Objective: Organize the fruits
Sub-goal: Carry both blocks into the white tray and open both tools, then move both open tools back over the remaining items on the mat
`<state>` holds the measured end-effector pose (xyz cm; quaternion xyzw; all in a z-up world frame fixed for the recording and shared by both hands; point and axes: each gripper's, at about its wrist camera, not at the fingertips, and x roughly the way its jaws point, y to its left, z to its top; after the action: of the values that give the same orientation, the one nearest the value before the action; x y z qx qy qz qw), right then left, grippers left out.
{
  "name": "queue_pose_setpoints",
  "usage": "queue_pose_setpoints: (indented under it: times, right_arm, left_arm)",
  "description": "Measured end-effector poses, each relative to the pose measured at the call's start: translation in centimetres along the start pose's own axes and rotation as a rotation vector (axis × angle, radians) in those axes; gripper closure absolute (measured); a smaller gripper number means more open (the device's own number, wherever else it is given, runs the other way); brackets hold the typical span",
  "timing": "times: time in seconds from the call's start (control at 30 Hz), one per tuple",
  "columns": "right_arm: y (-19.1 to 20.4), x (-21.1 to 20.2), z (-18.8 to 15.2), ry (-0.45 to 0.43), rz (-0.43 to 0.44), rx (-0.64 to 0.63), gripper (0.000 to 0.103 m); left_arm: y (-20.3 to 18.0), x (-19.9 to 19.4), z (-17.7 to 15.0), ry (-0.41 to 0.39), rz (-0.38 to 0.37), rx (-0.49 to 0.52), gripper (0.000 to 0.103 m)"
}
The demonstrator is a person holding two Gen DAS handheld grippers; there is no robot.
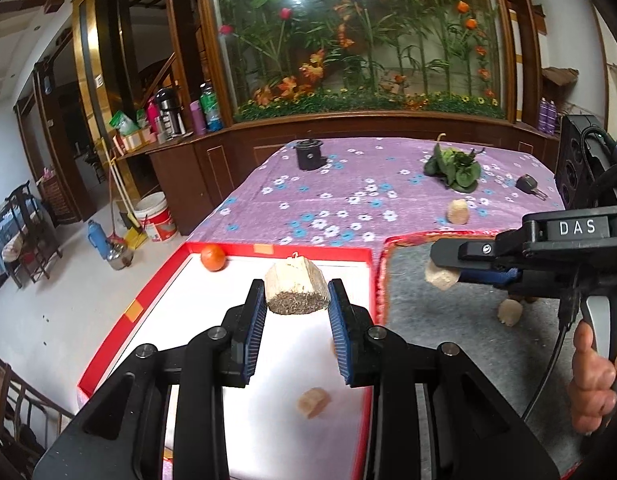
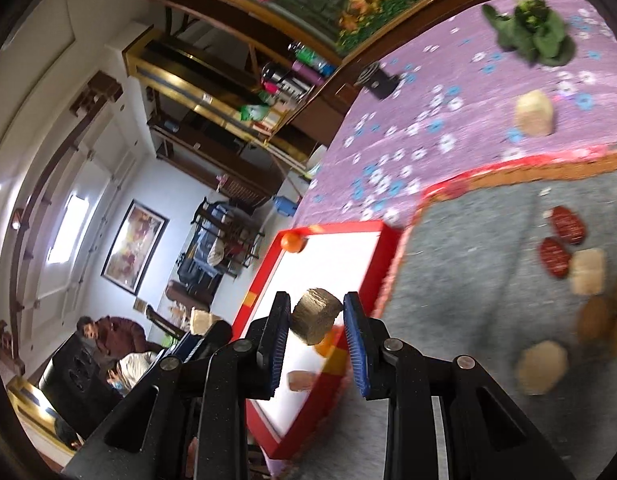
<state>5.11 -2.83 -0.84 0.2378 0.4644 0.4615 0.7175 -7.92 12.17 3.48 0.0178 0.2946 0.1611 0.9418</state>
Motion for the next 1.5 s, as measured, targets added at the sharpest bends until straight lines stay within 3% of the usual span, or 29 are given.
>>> queue_pose_setpoints:
  times: [0.53, 0.83, 0.87, 0.9, 0.97, 1.2, 1.5]
  right_arm:
    - [3.0, 8.3, -2.9, 0.129, -0.064, -0.058, 0.075]
    - [3.6, 9.6, -3.3, 0.127, -0.091, -0.072, 0.069]
    - [3.7, 9.5, -3.2, 0.119, -0.080, -0.072, 0.069]
    - [3.8, 9.2, -3.1, 0.104, -0.073, -0.073, 0.068]
    - [3.8, 8.4, -2.8, 0.071, -0.066, -0.076, 0.062]
    - [2.1, 3.0, -1.4, -0.034, -0.096, -0.055, 0.061]
    - [-3.9, -9.5, -0.6, -0.216, -0.191, 0.041, 0.057]
  left_arm:
    - [4.4, 2.0, -2.5, 0.058, 0.044, -0.066, 0.074]
    - [7.2, 4.2, -4.1, 0.145, 0.117, -0.123, 0.074]
    - [7.6, 4.2, -4.3, 0.153, 0.125, -0.132, 0.070]
    - [8.0, 4.3, -4.4, 0.158, 0.135, -0.144, 0.065]
    - [8.5, 4.2, -4.5, 0.155, 0.151, -0.158, 0.045]
    - [6.3, 2.8, -4.2, 0.135, 0.113, -0.092, 0.040]
    - [-0.5, 1.1, -3.0, 0.101, -0.005, 0.066, 0.040]
